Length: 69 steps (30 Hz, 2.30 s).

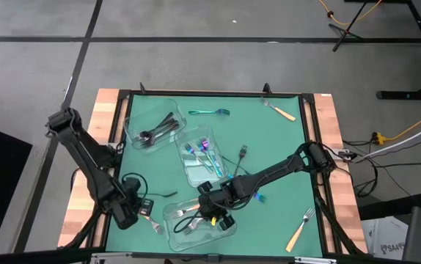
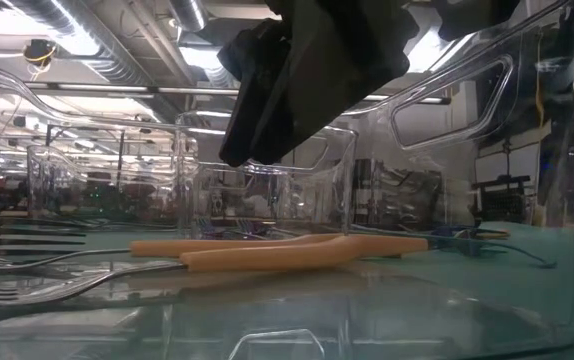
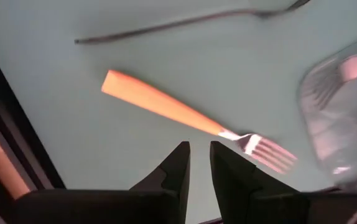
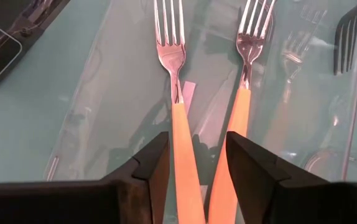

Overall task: Sort silverware by color (type)
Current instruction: Put the yellow fork into the bottom transparent bin

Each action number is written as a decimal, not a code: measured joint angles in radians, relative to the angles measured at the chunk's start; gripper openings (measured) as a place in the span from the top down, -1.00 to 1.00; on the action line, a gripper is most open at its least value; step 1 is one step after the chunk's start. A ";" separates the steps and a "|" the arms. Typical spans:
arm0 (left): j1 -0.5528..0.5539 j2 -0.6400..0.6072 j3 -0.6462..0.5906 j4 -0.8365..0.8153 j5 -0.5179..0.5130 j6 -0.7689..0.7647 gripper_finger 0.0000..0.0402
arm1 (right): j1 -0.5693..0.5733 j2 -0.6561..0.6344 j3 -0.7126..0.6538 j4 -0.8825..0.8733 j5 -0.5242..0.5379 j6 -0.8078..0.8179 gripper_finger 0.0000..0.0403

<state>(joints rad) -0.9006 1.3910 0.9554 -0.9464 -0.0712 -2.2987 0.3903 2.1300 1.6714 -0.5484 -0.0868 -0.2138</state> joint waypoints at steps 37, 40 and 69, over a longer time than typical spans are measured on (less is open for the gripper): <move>0.001 0.203 0.000 0.259 -0.075 -0.258 0.71 | 0.000 0.000 0.000 0.000 0.000 0.000 0.28; 0.002 0.203 0.000 0.259 -0.077 -0.261 0.71 | 0.001 0.000 0.000 0.000 0.000 0.000 0.28; 0.002 0.203 0.000 0.259 -0.077 -0.099 0.71 | 0.001 0.000 0.000 0.001 0.000 0.000 0.28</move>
<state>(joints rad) -0.8989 1.5940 0.9554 -0.6872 -0.1478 -2.3978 0.3916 2.1300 1.6718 -0.5472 -0.0868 -0.2138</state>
